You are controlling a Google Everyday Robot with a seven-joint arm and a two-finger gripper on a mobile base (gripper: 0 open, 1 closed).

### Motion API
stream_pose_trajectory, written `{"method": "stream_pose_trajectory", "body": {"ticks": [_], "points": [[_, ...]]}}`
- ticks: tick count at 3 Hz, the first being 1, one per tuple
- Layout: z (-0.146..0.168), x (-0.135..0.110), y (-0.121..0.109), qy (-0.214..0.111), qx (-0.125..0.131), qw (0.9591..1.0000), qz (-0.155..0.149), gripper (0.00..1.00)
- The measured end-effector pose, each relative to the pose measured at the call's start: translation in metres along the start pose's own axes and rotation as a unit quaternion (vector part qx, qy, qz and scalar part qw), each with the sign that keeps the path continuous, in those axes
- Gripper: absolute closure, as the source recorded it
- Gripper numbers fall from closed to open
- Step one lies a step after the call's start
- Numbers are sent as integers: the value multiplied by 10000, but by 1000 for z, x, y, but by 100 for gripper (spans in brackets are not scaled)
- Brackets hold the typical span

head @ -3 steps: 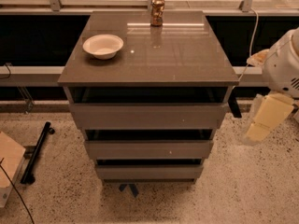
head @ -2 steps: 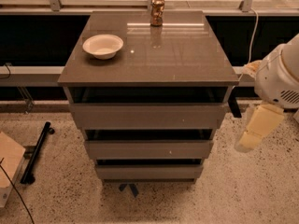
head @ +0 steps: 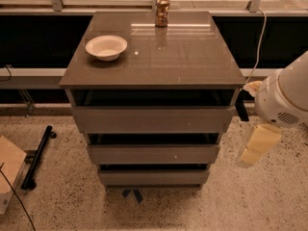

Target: Open middle drawer

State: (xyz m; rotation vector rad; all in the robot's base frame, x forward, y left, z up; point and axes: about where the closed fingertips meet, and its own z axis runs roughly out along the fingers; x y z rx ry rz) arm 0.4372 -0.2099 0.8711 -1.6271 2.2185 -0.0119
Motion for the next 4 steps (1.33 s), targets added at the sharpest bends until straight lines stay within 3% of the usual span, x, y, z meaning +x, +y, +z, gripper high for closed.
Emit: {"method": "stream_pose_trajectory", "body": {"ticks": [3, 4], "points": [[89, 40, -15, 135, -352, 9993, 59, 0], [134, 61, -22, 164, -612, 9979, 128, 0]]}}
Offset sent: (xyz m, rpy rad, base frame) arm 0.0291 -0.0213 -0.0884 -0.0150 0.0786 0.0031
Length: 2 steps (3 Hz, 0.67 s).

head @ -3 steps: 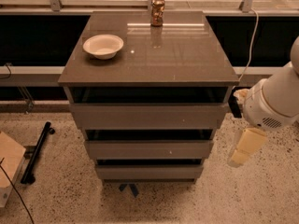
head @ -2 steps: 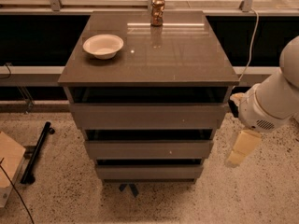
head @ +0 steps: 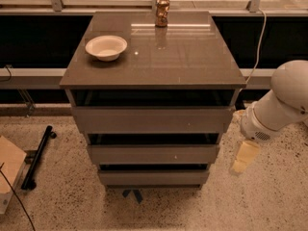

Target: Open middle drawer

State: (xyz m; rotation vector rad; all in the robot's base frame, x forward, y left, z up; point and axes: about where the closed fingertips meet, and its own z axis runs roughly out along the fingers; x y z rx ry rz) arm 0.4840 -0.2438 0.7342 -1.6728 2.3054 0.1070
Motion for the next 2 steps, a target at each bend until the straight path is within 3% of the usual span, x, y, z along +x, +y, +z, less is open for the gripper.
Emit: {"method": "stream_pose_trajectory", "body": {"ticks": [2], "points": [[7, -1, -1, 30, 114, 9999, 49, 0]]}}
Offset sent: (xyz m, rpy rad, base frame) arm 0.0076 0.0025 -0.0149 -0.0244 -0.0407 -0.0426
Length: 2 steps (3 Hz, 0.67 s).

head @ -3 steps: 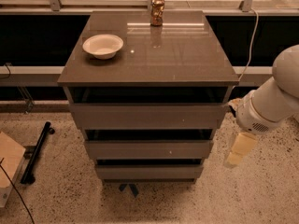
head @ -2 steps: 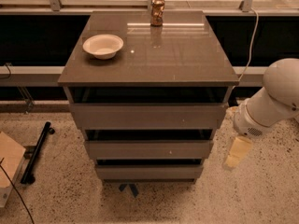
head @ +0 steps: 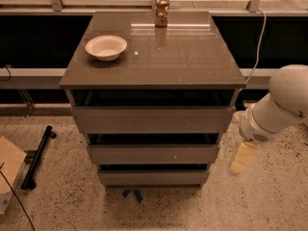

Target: Open middle drawer

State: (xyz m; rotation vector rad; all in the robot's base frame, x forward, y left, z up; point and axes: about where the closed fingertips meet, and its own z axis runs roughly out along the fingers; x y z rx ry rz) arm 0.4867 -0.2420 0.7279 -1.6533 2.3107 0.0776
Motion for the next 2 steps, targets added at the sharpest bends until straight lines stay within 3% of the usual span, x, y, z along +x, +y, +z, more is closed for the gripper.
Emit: {"method": "stream_pose_trajectory", "body": {"ticks": [2], "points": [[44, -1, -5, -560, 152, 9983, -53, 0]]}}
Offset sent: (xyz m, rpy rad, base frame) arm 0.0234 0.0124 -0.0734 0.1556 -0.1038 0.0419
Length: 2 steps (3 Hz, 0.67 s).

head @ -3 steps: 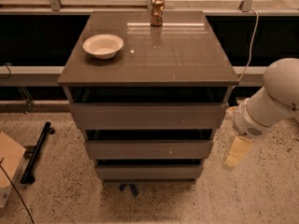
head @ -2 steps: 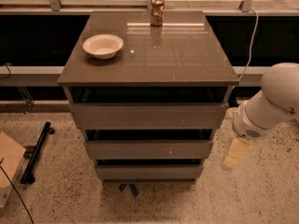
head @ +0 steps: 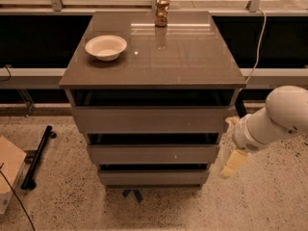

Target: Open middle drawer

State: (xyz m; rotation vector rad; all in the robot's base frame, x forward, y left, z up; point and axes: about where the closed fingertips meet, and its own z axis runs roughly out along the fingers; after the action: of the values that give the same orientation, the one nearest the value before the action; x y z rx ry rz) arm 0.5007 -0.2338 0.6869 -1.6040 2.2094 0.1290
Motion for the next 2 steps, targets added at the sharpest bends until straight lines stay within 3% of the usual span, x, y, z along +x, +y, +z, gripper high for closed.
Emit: {"method": "stream_pose_trajectory", "body": {"ticks": [2], "points": [[61, 13, 9, -537, -272, 9982, 4, 0]]}}
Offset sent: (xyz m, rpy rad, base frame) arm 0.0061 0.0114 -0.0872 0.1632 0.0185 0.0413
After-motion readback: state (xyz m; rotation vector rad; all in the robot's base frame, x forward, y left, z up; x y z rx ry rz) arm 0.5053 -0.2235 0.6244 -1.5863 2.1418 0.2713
